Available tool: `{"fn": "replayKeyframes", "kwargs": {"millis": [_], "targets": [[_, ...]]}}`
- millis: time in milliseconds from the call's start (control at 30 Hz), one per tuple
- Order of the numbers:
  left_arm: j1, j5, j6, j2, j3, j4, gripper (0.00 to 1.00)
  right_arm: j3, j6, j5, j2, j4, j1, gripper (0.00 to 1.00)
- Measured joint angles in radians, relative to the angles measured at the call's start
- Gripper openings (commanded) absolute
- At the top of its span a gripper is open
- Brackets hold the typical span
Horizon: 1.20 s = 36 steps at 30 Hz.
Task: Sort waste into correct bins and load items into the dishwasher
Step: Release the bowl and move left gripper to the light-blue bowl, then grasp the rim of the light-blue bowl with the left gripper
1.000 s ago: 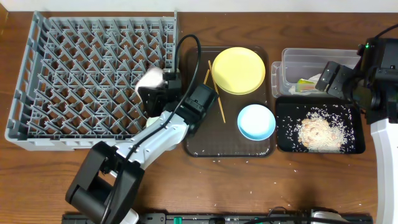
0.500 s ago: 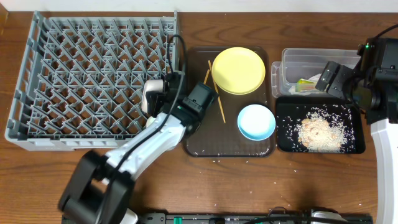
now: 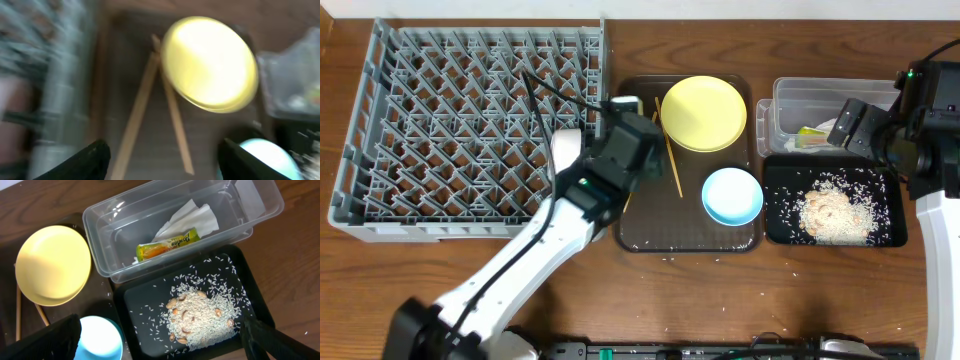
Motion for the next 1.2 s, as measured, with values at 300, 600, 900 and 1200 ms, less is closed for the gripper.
{"fn": "replayKeyframes", "kwargs": {"millis": [300,600,900,1200], "targets": [[-0.037,0.257,-0.069,0.357,0.190,-0.089,0.70,0.000,0.000,0.000,0.000,-0.001,0.000,0.99],[-0.101,0.289,-0.045,0.477,0.360,-0.187,0.70,0.000,0.000,0.000,0.000,0.000,0.000,0.99],[-0.166,0.271,-0.001,0.532,0.360,-0.196,0.70,0.000,0.000,0.000,0.000,0.000,0.000,0.99],[-0.177,0.265,0.004,0.575,0.360,-0.164,0.45,0.000,0.000,0.000,0.000,0.000,0.000,0.99]]}}
